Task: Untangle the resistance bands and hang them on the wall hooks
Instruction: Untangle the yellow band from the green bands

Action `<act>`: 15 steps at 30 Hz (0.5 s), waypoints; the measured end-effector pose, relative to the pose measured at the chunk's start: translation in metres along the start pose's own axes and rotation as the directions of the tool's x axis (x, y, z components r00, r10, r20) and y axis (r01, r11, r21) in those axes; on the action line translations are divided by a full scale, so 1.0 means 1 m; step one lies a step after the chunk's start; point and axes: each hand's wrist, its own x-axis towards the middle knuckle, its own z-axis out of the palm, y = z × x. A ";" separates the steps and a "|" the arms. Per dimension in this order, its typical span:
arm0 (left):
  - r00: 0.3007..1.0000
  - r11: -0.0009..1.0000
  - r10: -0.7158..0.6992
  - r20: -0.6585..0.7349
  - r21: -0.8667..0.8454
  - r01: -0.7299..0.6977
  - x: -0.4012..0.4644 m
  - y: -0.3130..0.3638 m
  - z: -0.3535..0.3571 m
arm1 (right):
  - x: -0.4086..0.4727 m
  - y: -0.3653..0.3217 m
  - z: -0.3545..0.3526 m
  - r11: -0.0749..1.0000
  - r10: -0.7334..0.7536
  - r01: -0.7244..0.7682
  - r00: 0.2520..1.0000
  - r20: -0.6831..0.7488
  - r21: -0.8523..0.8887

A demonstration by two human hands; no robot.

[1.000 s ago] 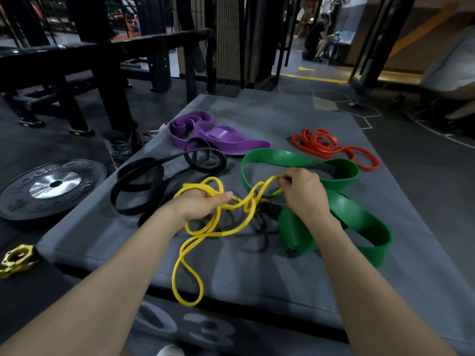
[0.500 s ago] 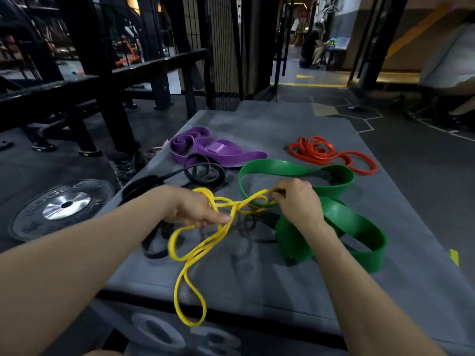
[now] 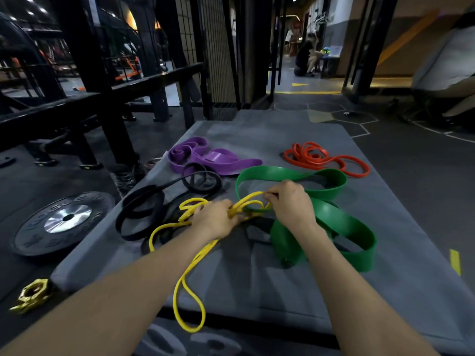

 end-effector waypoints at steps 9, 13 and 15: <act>0.997 0.710 0.056 -0.062 -0.699 -0.083 -0.009 -0.013 -0.008 | 0.009 -0.002 -0.001 0.951 -0.049 0.050 0.999 -0.012 0.307; 0.992 0.585 0.049 -0.113 -0.802 -0.120 -0.018 -0.016 -0.006 | -0.003 -0.019 0.001 0.953 -0.275 0.215 0.910 0.312 0.213; 0.987 0.582 0.103 -0.121 -0.798 -0.158 -0.022 -0.015 -0.007 | -0.006 -0.022 0.003 0.954 -0.295 0.252 0.877 0.379 0.162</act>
